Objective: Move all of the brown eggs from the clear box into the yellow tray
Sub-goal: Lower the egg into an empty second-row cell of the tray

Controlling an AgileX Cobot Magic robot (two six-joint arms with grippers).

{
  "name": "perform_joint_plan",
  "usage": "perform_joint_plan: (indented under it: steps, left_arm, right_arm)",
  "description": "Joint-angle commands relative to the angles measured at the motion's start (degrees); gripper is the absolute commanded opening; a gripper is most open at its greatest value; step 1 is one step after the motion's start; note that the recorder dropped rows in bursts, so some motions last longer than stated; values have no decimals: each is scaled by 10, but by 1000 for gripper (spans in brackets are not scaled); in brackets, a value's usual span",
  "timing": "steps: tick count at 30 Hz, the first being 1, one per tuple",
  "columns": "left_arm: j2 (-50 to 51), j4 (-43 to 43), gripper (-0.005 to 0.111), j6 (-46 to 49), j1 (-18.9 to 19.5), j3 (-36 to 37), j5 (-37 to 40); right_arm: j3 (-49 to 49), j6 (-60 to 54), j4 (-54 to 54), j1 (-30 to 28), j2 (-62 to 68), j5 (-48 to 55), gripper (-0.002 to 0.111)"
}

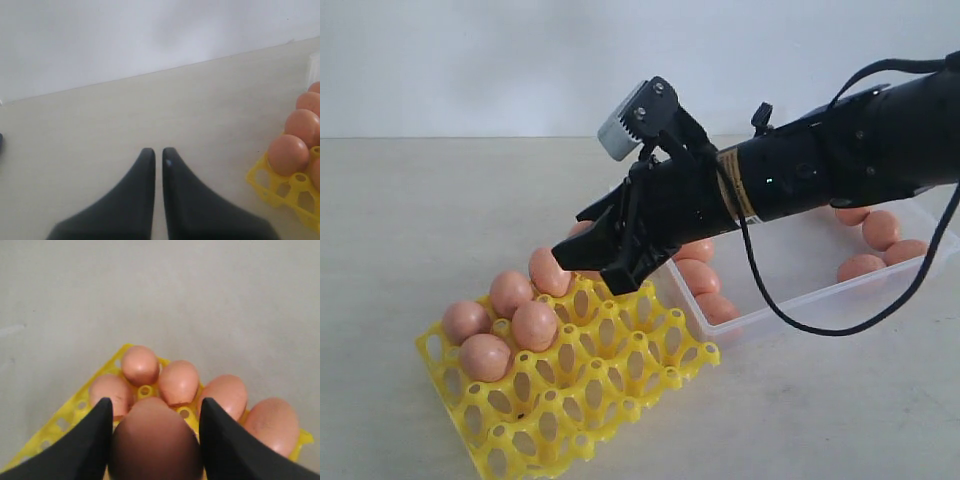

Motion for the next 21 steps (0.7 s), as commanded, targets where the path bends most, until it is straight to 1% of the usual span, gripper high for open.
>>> perform_joint_plan:
  steps: [1, 5, 8, 10, 16, 21]
  left_arm:
    - [-2, -1, 4, -2, -4, 2, 0]
    - [-2, -1, 4, -2, -4, 2, 0]
    - [-2, -1, 4, -2, -4, 2, 0]
    - [-2, -1, 4, -2, -4, 2, 0]
    - [-2, -1, 4, -2, -4, 2, 0]
    - [-2, -1, 4, -2, -4, 2, 0]
  right_arm:
    - [-3, -60, 95, -2, 42, -9, 0]
    - [-3, -153, 199, -2, 92, -56, 0]
    - [-3, -193, 253, -2, 128, -101, 0]
    - [-3, -207, 268, -2, 147, -127, 0]
    - [-4, -207, 291, -2, 181, -129, 0]
    - [-4, -207, 308, -2, 181, -126, 0]
